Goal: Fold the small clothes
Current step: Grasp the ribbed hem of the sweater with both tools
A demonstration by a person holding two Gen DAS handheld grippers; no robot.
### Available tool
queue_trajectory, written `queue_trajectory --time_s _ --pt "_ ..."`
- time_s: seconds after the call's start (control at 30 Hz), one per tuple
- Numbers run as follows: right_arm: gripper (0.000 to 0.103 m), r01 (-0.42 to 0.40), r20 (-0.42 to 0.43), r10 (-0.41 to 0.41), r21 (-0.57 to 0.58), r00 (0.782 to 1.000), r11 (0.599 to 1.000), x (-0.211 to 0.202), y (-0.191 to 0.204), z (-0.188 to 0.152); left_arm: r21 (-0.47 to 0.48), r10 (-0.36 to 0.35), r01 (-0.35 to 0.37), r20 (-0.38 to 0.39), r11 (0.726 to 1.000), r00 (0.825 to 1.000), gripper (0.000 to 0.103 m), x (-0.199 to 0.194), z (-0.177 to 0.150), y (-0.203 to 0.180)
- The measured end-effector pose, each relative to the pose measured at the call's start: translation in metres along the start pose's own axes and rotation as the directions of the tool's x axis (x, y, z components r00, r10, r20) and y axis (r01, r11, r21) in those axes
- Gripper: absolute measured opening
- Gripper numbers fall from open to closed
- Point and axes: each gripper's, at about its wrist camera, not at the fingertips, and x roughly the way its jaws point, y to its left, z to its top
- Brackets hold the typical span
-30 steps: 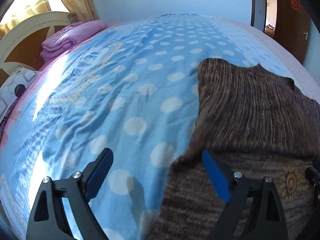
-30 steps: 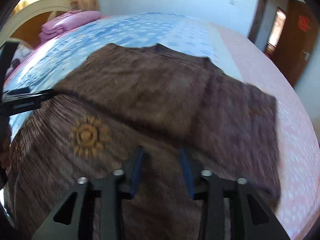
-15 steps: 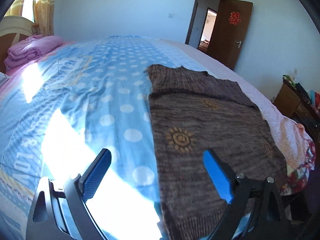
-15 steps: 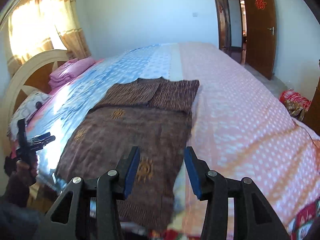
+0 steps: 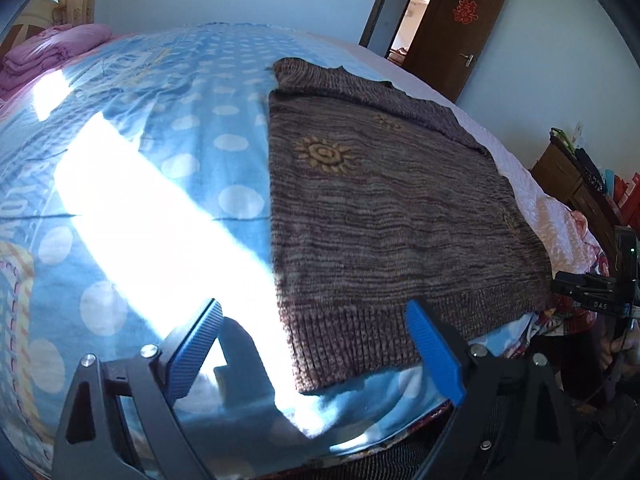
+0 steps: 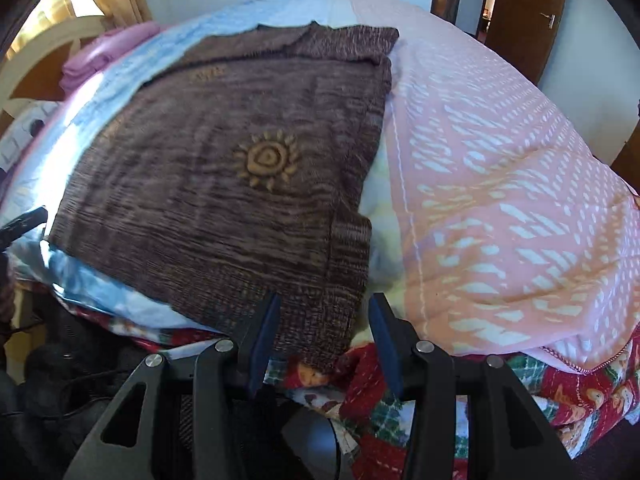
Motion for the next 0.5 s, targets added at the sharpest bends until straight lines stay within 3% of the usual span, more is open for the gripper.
queue_trajectory --time_s 0.2,0.4,0.43,0.5 --pt "0.048 0.058 -0.015 -0.059 -0.043 0.998 0.997 0.011 0.006 -0.007 0.033 0.035 -0.036 0.009 0.999 0.999 0.094 0.001 -0.01 -0.01" --pt "0.047 0.057 -0.014 -0.058 -0.066 0.998 0.996 0.015 0.007 -0.008 0.023 -0.011 0.012 -0.025 1.0 1.0 0.069 0.004 -0.014 -0.016" --pt "0.04 0.056 -0.017 -0.058 -0.08 0.998 0.995 0.015 0.009 -0.009 0.026 -0.009 0.01 -0.029 1.0 1.0 0.064 0.005 -0.015 -0.016" --pt "0.009 -0.001 -0.05 -0.004 -0.085 0.999 0.996 0.018 0.011 -0.01 0.028 0.013 -0.012 -0.029 1.0 0.999 0.057 0.006 -0.016 -0.016"
